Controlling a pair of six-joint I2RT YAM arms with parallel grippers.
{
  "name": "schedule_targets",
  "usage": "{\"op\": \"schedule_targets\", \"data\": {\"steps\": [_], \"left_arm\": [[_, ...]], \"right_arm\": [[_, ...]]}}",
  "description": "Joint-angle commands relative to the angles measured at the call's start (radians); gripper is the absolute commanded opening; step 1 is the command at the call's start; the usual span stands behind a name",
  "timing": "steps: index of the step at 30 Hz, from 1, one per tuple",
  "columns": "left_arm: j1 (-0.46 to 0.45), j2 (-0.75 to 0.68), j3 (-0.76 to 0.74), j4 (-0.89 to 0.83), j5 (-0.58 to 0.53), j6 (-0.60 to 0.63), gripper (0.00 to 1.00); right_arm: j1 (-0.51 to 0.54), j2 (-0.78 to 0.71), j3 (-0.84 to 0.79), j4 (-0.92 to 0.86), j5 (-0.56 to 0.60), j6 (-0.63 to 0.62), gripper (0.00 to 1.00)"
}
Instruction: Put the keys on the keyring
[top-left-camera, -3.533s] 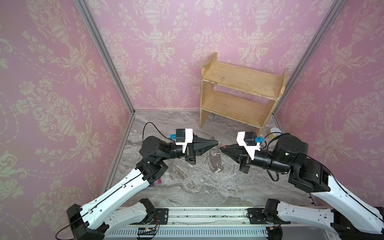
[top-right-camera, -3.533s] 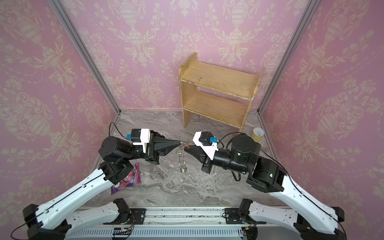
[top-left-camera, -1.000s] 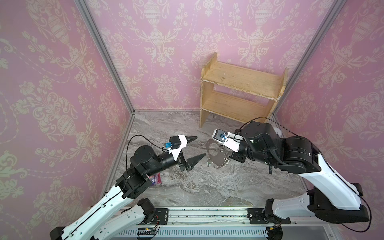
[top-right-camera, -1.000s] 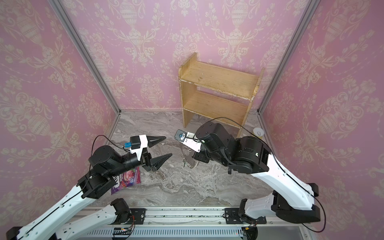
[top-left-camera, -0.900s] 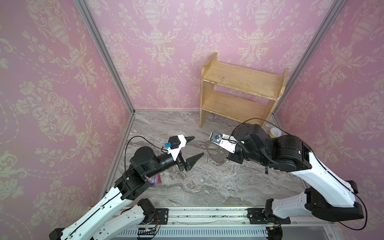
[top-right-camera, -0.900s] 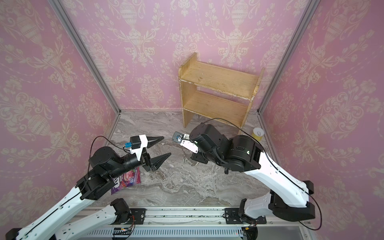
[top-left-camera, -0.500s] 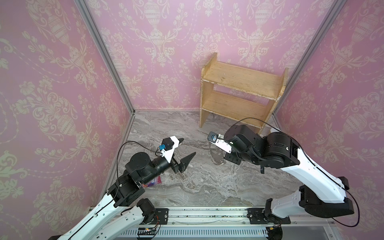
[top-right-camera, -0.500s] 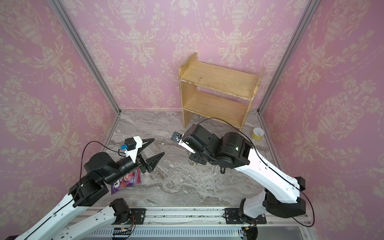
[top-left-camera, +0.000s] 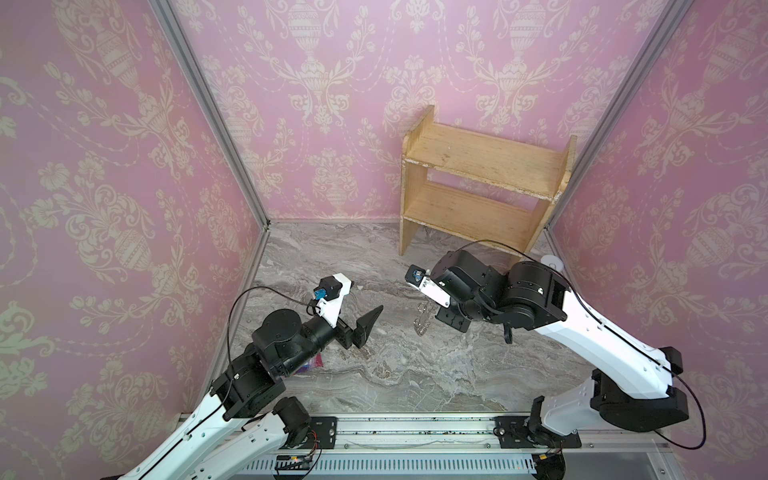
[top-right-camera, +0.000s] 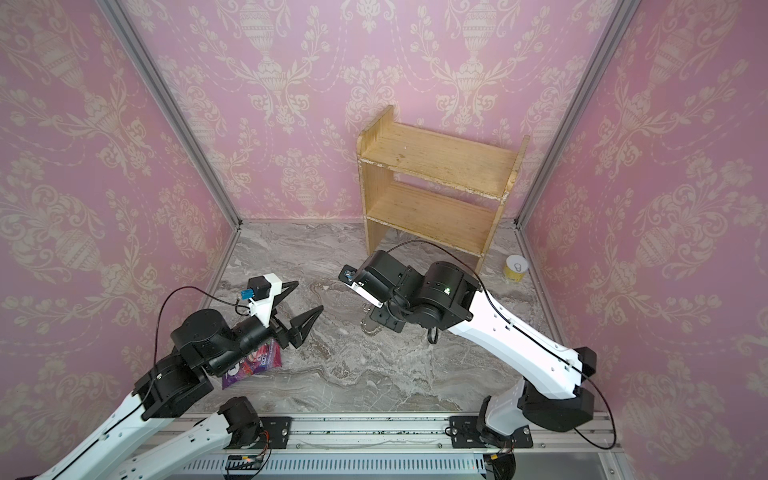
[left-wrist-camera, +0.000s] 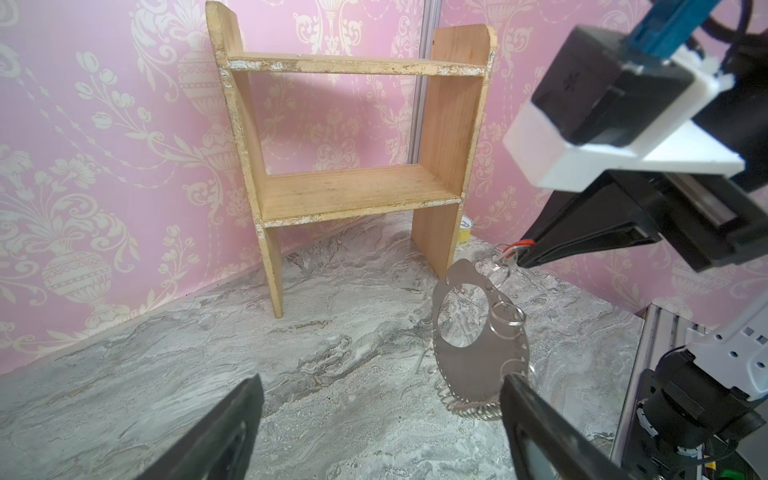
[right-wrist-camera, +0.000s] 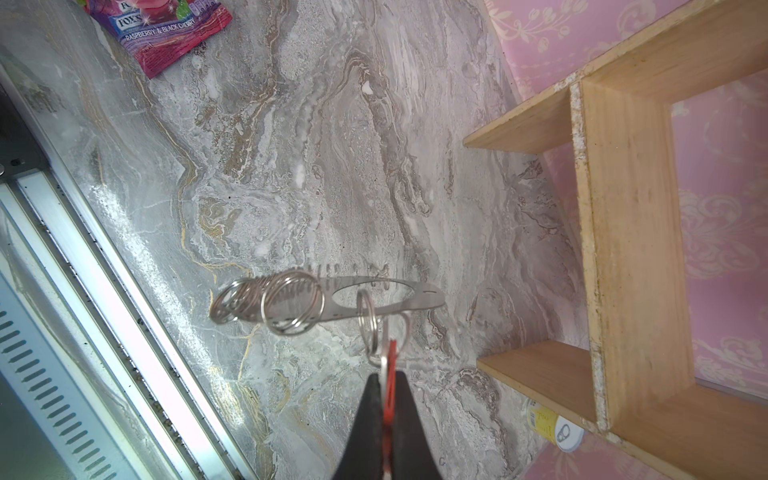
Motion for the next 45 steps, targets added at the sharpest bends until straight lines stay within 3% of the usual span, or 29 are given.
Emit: {"op": "schedule_targets", "data": {"steps": [1,5,9,20,25,38,45], "left_arm": [[0.004,-0.034,-0.024,-0.035,-0.052,-0.039,0.94],[0.004,-0.06,-0.026,-0.068,-0.069,-0.048,0.96],[0.004,-0.1,-0.028,-0.092,-0.075,-0.053,0.99],[0.004,-0.107,-0.003,-0.129,-0.075,-0.035,0.99],[0.004,-0.104,-0.006,-0.111,-0.068,-0.034,0.99],[0.003,-0.062,-0.003,-0.097,-0.042,-0.034,0.99],[0.002,-0.054,0.001,-0.099,-0.036,-0.036,0.99]], "right_arm": [[-0.006,0.051,0.011,0.048,-0.06,0.029,0.0],[-0.012,0.127,0.073,0.042,-0.108,0.02,0.0],[-0.054,0.147,0.07,0.097,-0.28,0.052,0.0],[-0.161,0.275,0.095,0.16,-0.538,0.066,0.0],[-0.185,0.194,-0.133,0.202,-0.496,0.073,0.0],[-0.246,-0.023,-0.6,0.274,-0.46,0.242,0.0],[-0.249,-0.05,-0.76,0.283,-0.289,0.37,0.0]]}}
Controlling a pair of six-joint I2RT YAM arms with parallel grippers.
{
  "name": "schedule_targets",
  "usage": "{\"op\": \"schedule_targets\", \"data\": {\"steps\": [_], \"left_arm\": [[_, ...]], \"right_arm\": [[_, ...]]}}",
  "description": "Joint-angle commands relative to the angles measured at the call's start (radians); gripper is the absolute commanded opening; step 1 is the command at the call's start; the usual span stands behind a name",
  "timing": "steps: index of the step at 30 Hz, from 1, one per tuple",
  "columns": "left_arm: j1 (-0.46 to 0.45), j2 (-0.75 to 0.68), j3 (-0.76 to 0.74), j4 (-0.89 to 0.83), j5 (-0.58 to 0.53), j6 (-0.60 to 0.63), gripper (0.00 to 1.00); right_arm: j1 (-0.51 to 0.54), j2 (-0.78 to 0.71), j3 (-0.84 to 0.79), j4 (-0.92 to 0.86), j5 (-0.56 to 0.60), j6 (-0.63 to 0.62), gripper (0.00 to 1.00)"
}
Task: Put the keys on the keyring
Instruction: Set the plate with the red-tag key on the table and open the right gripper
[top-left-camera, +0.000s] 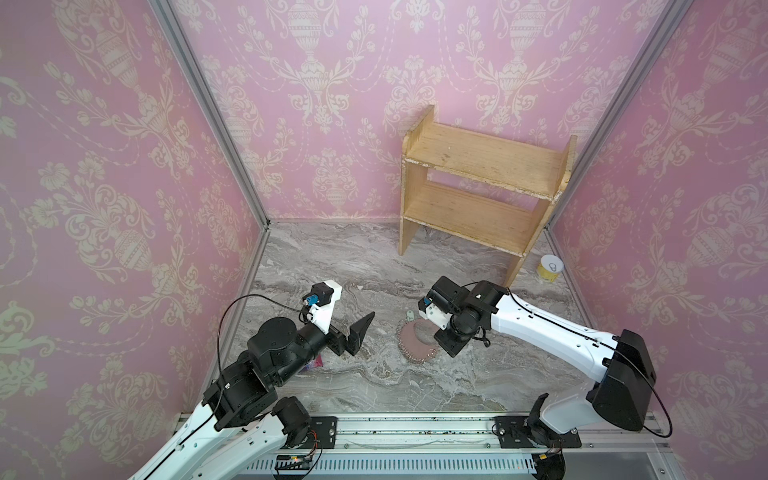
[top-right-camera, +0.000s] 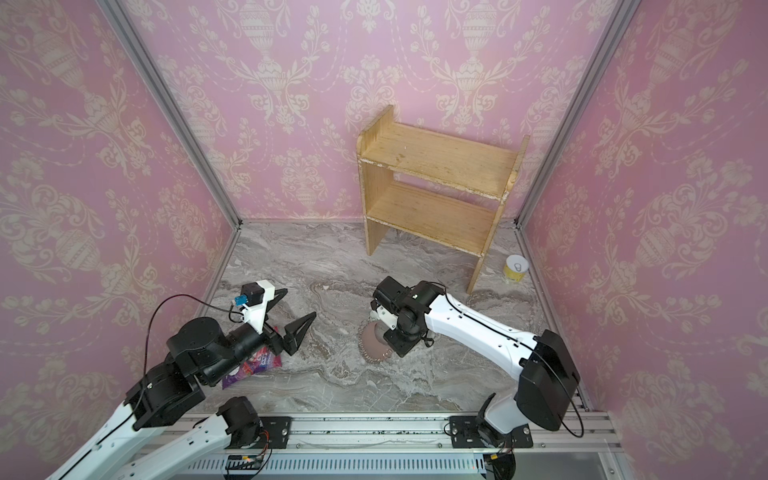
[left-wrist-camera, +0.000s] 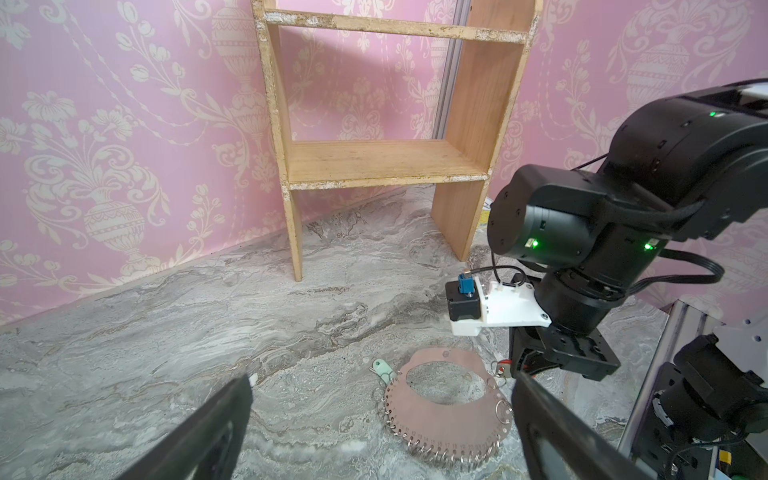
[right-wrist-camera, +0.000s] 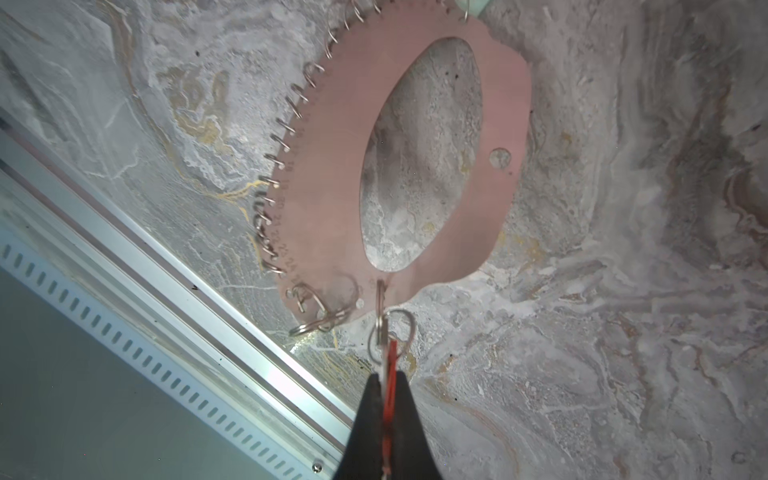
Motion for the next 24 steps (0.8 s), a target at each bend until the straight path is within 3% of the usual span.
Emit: {"op": "schedule_targets", "data": {"steps": [1,9,13,17,24], "left_arm": [[0.003,0.003,0.018,0.006,0.024,-0.001,0.99],[0.003,0.02,0.007,0.023,0.03,-0.004,0.99],[0.002,0.026,0.018,0.014,0.029,-0.013,0.99],[0.003,0.028,0.024,-0.005,0.0,-0.014,0.99],[0.003,0.065,0.025,0.001,-0.052,-0.004,0.99]], "right_arm": [[-0.007,-0.039,-0.068,0.016,0.127,0.115,0.0],[-0.029,-0.057,-0.185,0.111,0.162,0.226,0.0],[-0.037,-0.065,-0.216,0.109,0.217,0.241,0.19],[-0.047,-0.12,-0.224,0.096,0.279,0.261,0.46],[-0.076,-0.227,-0.22,0.113,0.32,0.259,0.66]]}}
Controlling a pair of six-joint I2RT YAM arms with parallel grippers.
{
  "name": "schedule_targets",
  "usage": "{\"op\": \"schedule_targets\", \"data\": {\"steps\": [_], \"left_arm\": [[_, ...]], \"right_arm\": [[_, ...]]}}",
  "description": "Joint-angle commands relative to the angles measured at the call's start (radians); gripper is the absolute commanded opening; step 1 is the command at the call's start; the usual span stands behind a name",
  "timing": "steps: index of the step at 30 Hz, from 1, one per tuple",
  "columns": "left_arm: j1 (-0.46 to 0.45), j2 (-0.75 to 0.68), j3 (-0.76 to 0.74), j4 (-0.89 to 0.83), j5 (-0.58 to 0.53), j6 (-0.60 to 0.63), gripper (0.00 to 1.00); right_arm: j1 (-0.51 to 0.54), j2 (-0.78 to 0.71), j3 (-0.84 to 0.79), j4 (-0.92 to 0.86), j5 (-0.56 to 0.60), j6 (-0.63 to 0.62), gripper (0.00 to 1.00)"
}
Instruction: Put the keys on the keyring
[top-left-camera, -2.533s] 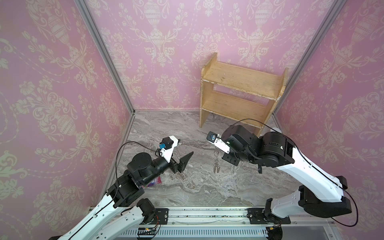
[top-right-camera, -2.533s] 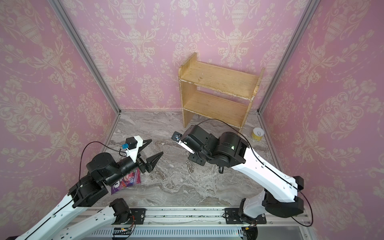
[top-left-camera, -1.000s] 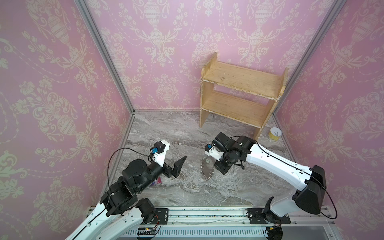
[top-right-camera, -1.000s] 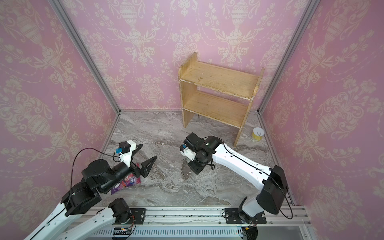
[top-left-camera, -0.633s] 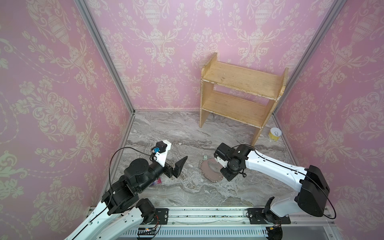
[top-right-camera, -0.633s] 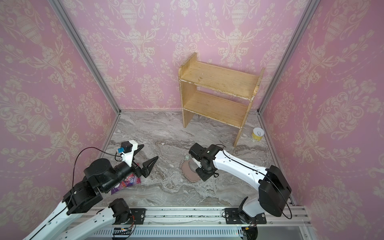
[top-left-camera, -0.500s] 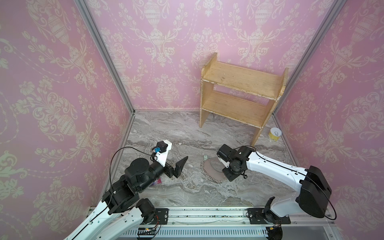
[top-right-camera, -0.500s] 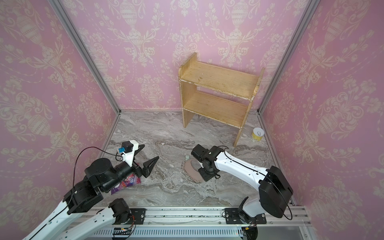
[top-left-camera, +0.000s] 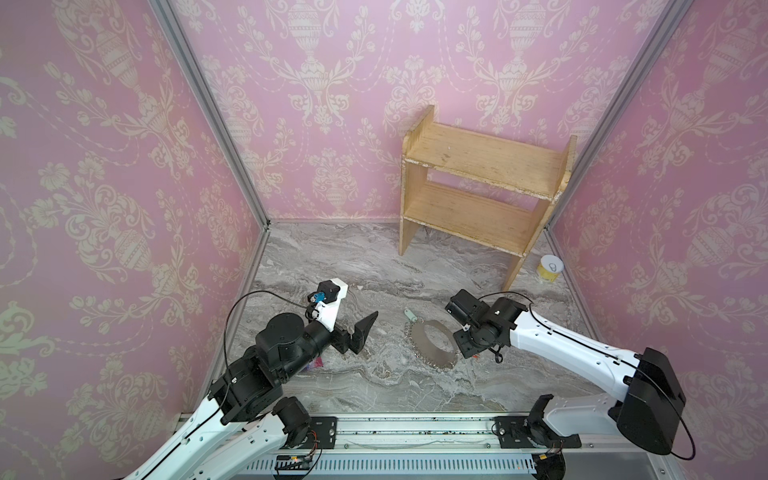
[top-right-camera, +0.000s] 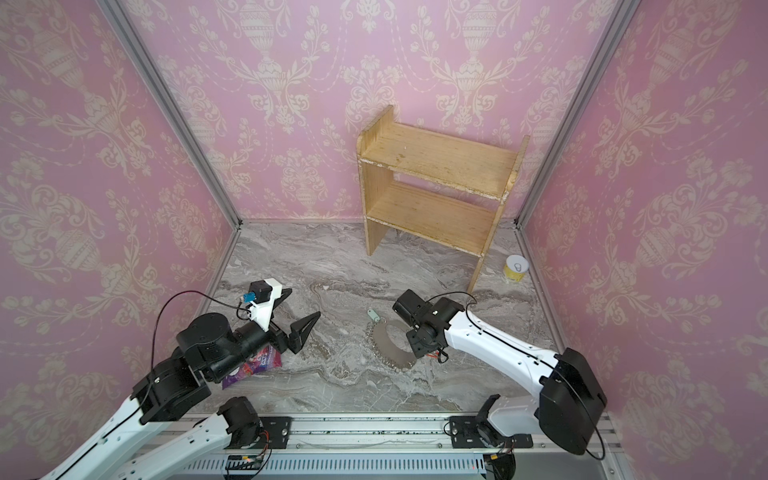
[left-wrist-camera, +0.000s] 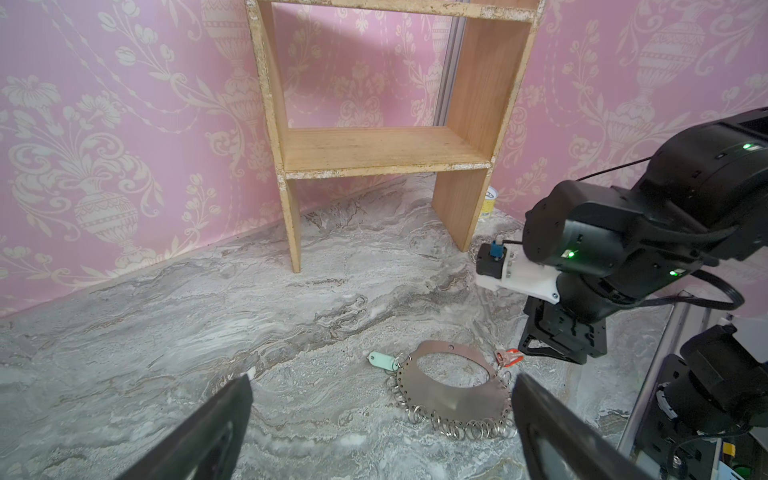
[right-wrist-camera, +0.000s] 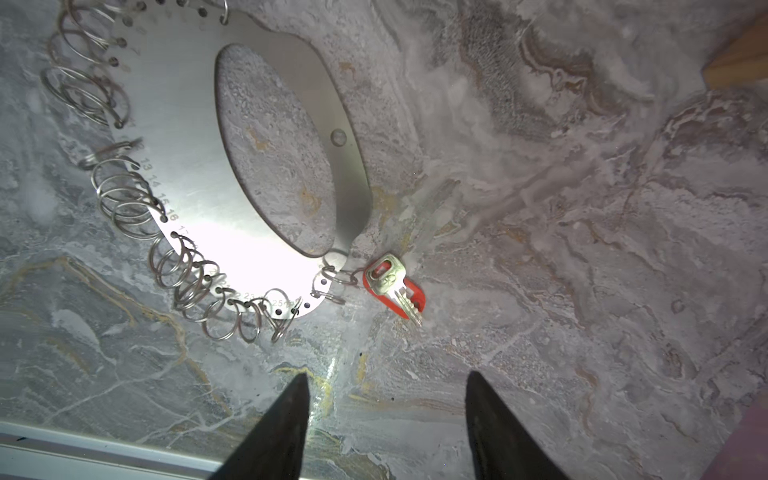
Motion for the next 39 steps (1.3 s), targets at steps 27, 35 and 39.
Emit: {"op": "schedule_targets", "data": {"steps": [27,35,39], "left_arm": [[0.404,0.383,-0.499,0.948,-0.385,0.259,0.99],[0.53,0.554,-0.594,1.213,-0.279,0.251,0.99],[0.558,0.687,-0.606,1.347,-0.26,0.277,0.99]], "right_arm": [[-0.533,-0.14,-0.403,1.177,-0.08,-0.399,1.0],[-0.625,-0.004,-0.498,1.435,-0.123,-0.421,1.0],[-0.634,0.054,-0.507,1.505,-0.148,-0.419,1.0]]}}
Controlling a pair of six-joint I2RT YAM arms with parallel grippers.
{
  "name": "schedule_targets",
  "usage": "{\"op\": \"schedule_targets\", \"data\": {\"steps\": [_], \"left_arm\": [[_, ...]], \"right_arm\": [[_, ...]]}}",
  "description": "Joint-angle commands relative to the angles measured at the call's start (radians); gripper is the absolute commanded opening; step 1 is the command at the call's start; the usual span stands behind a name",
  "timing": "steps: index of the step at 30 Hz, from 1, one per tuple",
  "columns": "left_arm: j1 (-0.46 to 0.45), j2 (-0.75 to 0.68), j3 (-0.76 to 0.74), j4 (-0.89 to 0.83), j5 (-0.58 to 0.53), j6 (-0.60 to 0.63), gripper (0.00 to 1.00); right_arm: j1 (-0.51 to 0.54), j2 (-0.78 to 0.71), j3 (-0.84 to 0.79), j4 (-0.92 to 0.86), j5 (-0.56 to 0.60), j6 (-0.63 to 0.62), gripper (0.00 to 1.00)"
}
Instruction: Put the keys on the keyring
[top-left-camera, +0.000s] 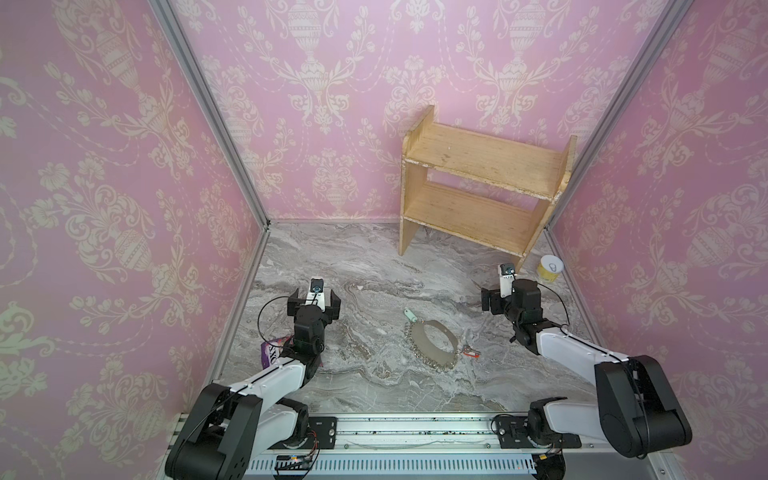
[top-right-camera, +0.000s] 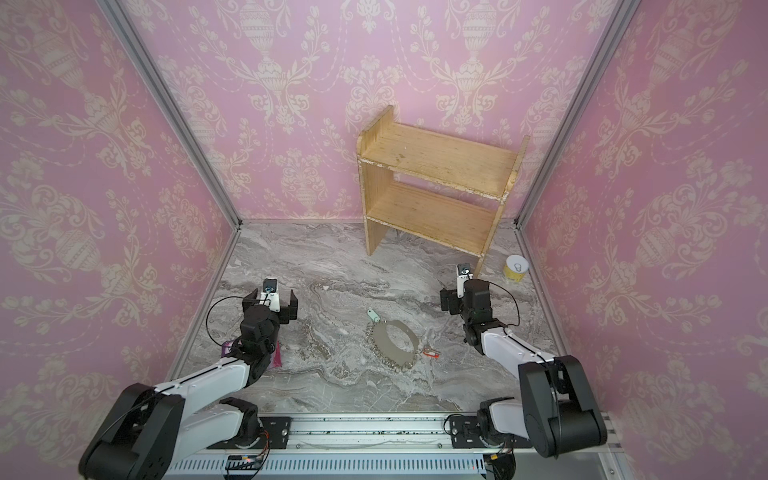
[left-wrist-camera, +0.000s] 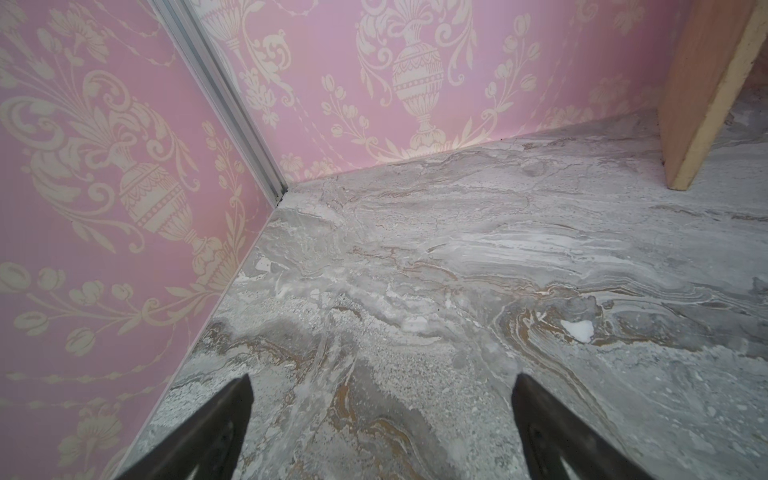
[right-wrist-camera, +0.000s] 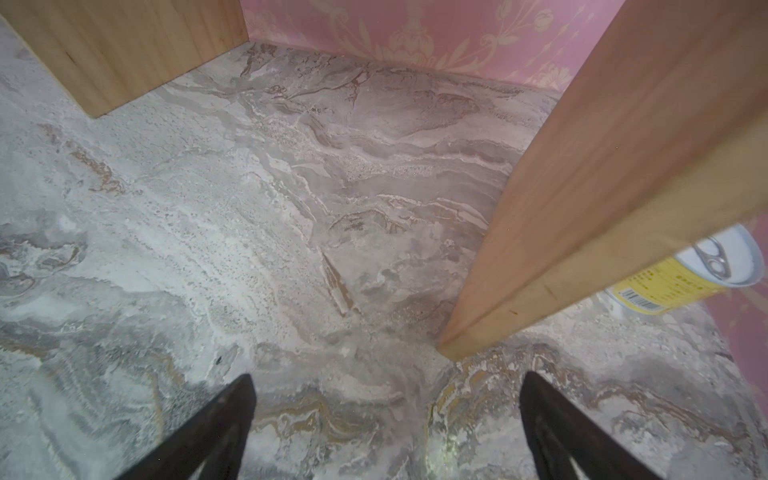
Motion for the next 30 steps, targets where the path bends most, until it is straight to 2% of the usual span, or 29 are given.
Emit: {"op": "schedule_targets", "data": {"steps": [1,6,9,14,16,30], "left_arm": [[0.035,0.078,-0.012,0.182,0.06,0.03,0.99],[0.111,0.202,-0.013,0.309,0.141,0.0,0.99],[0.122,0.284,-0.019,0.367,0.182,-0.005,0.99],[0.132,0.419,-0.043,0.552,0.158,-0.016,0.99],[0.148,0.45,-0.053,0.597,0.185,-0.031,0.99],[0.175,0.493,-0.032,0.597,0.212,-0.052,0.99]], "right_arm": [[-0.012,0.038,-0.01,0.142,-0.052,-0.012,1.0],[-0.016,0.054,-0.064,0.238,-0.078,-0.018,1.0],[-0.024,0.069,-0.095,0.307,-0.074,-0.008,1.0],[-0.047,0.078,-0.126,0.371,-0.099,0.013,1.0],[-0.063,0.126,-0.146,0.444,-0.129,0.016,1.0],[-0.076,0.167,-0.09,0.388,-0.077,0.057,1.0]]}}
